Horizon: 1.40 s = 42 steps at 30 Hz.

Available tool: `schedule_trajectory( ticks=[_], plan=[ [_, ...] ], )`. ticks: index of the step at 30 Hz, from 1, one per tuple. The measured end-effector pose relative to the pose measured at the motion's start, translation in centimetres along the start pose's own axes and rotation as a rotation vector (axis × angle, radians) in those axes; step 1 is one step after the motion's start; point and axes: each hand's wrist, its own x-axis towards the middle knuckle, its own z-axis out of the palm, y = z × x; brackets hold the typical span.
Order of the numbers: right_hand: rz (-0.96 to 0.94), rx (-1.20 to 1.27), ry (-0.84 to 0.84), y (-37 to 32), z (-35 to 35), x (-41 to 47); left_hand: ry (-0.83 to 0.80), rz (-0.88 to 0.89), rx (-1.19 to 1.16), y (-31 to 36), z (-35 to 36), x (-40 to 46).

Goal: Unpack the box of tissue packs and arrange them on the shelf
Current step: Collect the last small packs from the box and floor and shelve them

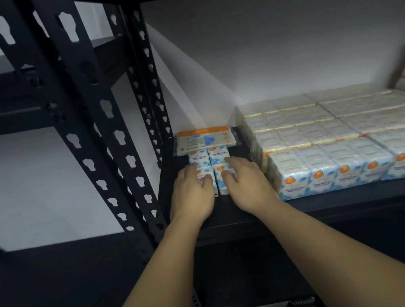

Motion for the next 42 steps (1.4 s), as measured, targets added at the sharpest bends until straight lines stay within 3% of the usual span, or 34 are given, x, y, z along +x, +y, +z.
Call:
schedule_trajectory(
  ticks=[21,42],
  plan=[
    [-0.019,0.037,0.036,-0.3,-0.2,-0.8,-0.013,0.017,-0.104,0.3,-0.8,-1.0],
    [-0.095,-0.058,0.078,0.5,0.0,-2.6,-0.017,0.103,0.0,-0.1,-0.8,-3.2]
  ],
)
